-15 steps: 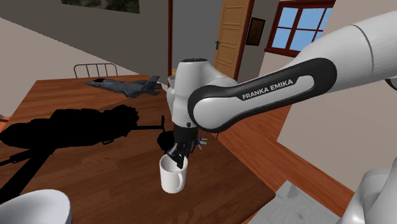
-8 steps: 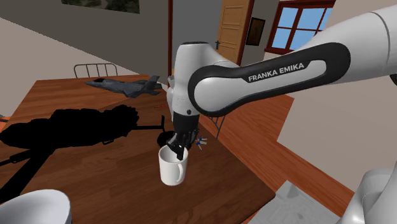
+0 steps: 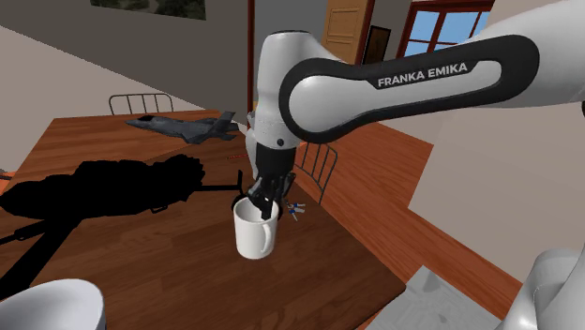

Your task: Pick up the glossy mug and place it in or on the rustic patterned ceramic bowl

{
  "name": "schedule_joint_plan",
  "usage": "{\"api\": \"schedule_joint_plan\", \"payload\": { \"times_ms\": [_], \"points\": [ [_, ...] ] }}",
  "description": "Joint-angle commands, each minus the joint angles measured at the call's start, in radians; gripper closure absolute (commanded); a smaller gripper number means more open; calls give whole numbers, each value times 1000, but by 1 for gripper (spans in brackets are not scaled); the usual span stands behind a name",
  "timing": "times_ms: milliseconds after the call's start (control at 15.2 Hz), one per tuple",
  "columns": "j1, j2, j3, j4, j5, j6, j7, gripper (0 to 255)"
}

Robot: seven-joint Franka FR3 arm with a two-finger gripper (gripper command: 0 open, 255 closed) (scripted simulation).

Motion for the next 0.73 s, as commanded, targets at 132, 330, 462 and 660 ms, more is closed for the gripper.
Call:
{"api": "schedule_joint_plan", "payload": {
  "times_ms": [132, 330, 462, 660],
  "points": [
    [0, -9, -1, 39, 2, -47, 2, 255],
    [-27, 50, -27, 116, -19, -72, -44, 255],
    [-43, 93, -44, 175, -32, -91, -74, 255],
    [-66, 165, -67, 275, -51, -125, -115, 255]
  ]
}}
